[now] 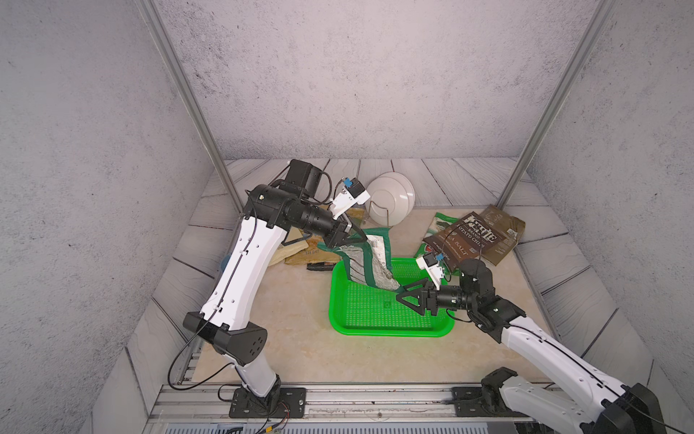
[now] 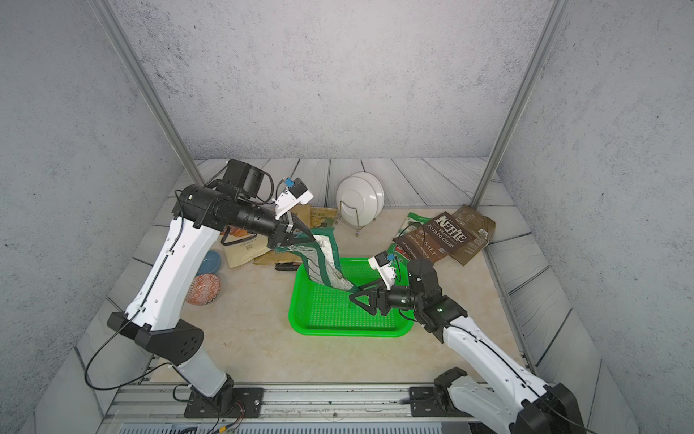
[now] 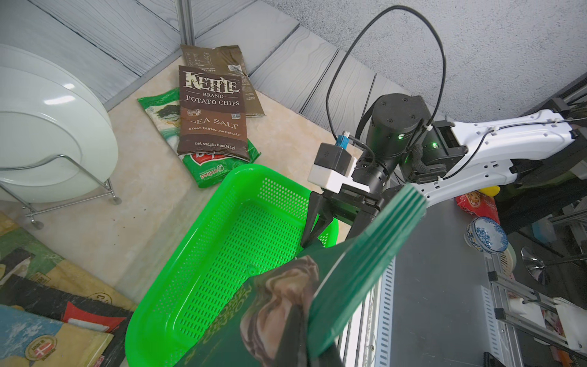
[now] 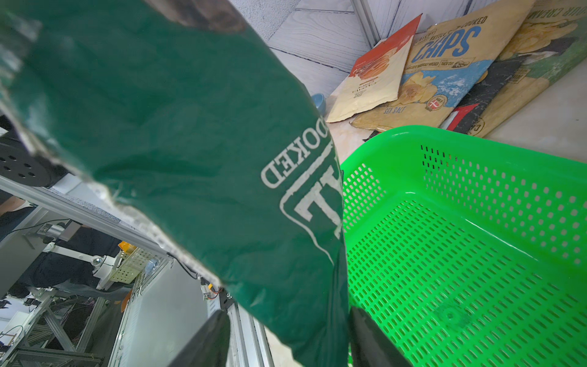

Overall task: Put the potato chips into the basket
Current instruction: Place the potato chip in the basket.

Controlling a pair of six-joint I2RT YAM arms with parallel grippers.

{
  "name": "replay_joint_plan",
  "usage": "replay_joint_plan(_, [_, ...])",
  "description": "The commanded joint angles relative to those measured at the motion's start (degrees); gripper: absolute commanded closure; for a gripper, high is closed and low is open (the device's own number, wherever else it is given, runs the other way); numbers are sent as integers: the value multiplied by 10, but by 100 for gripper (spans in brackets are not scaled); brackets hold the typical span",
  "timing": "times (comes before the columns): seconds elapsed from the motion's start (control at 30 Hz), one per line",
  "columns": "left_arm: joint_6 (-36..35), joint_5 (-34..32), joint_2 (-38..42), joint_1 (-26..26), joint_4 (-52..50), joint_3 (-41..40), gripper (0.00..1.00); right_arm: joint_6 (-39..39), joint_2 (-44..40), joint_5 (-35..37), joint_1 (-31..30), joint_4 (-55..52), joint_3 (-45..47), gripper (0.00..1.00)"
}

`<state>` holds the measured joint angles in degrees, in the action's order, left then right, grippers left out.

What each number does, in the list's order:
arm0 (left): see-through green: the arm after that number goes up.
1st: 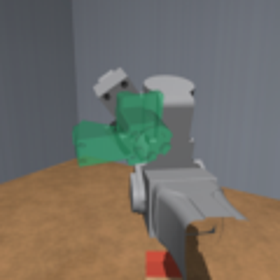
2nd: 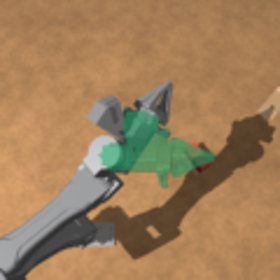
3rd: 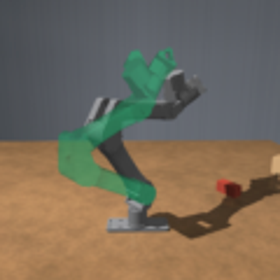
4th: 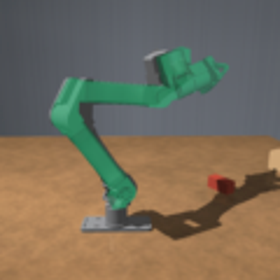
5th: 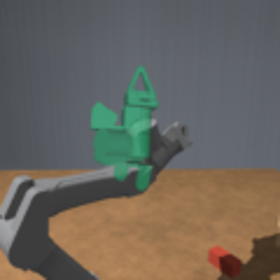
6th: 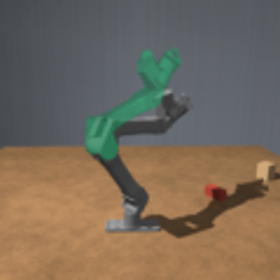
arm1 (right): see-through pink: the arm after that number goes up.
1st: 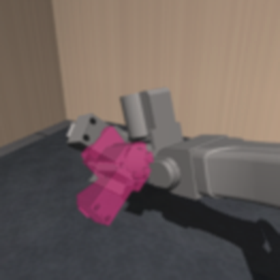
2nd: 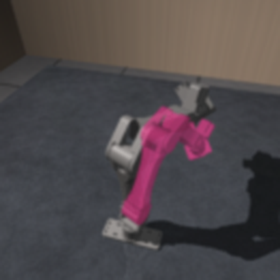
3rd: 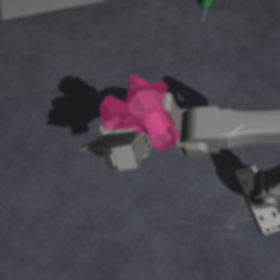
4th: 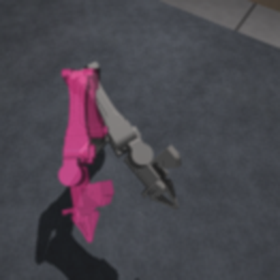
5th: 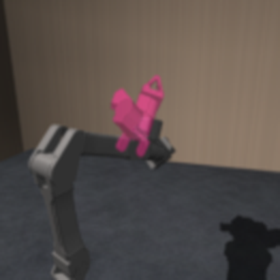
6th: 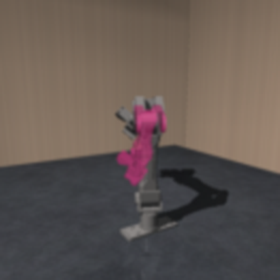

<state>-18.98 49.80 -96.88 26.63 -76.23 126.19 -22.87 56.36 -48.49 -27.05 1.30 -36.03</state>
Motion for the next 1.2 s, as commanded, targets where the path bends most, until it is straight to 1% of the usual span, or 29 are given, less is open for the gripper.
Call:
replay_joint_plan(0.0, [9,18,-5,-2,21,17,100,3,-7,-12,-3,14,-3,38])
replay_joint_plan(0.13, [11,24,-4,-2,21,17,100,4,3,5,-3,7,-12,45])
replay_joint_plan(0.2, [12,25,-3,-2,21,17,100,5,3,20,-3,5,-16,54])
replay_joint_plan(0.3, [12,27,-1,-2,20,15,100,11,2,40,-3,-10,-25,63])
replay_joint_plan(0.53, [16,35,0,-2,22,14,100,21,5,63,-4,-31,-37,65])
replay_joint_plan(0.57, [17,35,0,-2,22,14,100,20,5,64,-3,-31,-37,68])
replay_joint_plan(0.63, [17,37,0,-2,22,13,100,20,3,70,-4,-34,-39,79])
replay_joint_plan(0.7, [16,37,1,-2,24,10,100,22,-1,79,-3,-41,-41,93])
replay_joint_plan(0.73, [17,37,3,-2,25,6,100,23,-4,85,-4,-49,-46,99])
replay_joint_plan(0.83, [16,29,16,-2,41,-18,100,33,-23,108,-4,-85,-62,100])
replay_joint_plan(0.9, [20,11,31,-2,64,-44,100,40,-45,144,-4,-118,-72,100])
replay_joint_plan(1.0, [35,-34,64,-3,116,-97,100,39,-75,214,-4,-162,-85,100])
replay_joint_plan(1.1, [53,-80,105,-4,191,-175,100,50,-93,258,-3,-235,-123,100])
replay_joint_plan(1.17, [67,-107,140,-5,256,-248,100,60,-94,275,-3,-286,-152,100])
